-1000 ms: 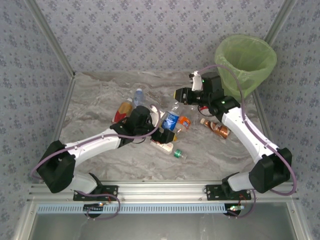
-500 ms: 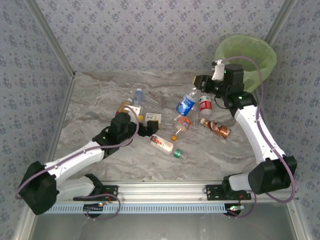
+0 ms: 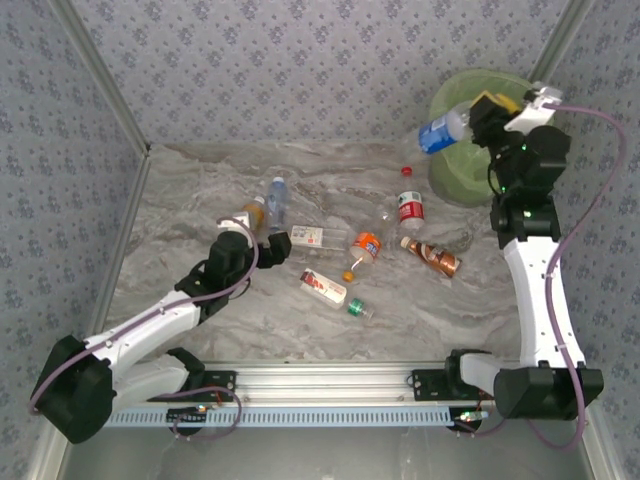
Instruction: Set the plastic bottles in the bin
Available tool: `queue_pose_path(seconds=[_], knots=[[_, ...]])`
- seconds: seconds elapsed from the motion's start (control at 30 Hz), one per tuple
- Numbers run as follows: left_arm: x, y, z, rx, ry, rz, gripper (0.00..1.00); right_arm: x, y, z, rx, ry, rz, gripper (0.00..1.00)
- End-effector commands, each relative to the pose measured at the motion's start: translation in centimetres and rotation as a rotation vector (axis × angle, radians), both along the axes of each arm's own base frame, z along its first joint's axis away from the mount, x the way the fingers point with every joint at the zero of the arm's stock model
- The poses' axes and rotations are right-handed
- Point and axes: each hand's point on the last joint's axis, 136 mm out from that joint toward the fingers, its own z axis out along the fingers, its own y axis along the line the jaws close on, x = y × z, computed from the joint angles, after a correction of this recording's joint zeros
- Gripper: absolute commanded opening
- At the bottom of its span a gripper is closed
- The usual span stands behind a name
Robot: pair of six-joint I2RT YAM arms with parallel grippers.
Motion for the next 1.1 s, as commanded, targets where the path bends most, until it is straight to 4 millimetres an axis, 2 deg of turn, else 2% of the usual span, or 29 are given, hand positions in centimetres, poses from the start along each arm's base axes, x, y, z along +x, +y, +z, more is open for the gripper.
queue_pose_path(seconds=[0.0, 0.13, 0.33, 0.57, 0.67, 0.87, 1.0, 1.07], knots=[[0.1, 0.8, -0.2, -0.025, 0.006, 0.047, 0.99, -1.5, -3.5, 4.6, -0.046, -0.184, -0.198, 0.00], [0.1, 1.2, -0.5, -0.036, 0.011, 0.064, 0.99, -1.3, -5.7, 5.3, -0.164, -0.215, -0.365, 0.00], [0.1, 1.5, -0.9, -0.026, 0.024, 0.070, 0.99, 1.0, -7.5, 3.5, -0.347, -0.195, -0.512, 0.00], [-0.1, 1.3, -0.8, -0.029, 0.023, 0.050, 0.99, 6.3, -8.5, -2.4, -0.502, 0.053, -0.521, 0.04], [-0.1, 1.2, -0.5, -0.027, 0.016, 0.043, 0.99, 8.4, -9.7, -5.1, -0.523, 0.179, -0.532, 0.06], [-0.6, 0.4, -0.1, -0.036, 0.006, -0.019, 0.99, 10.8, -11.8, -9.7, -0.417, 0.376, -0.485, 0.19], [-0.7, 0.3, -0.2, -0.034, 0.020, -0.023, 0.99, 11.6, -12.6, -11.8, -0.349, 0.480, -0.439, 0.40], [-0.7, 0.3, -0.3, -0.030, 0.021, -0.023, 0.99, 11.8, -12.6, -12.4, -0.333, 0.515, -0.421, 0.47]])
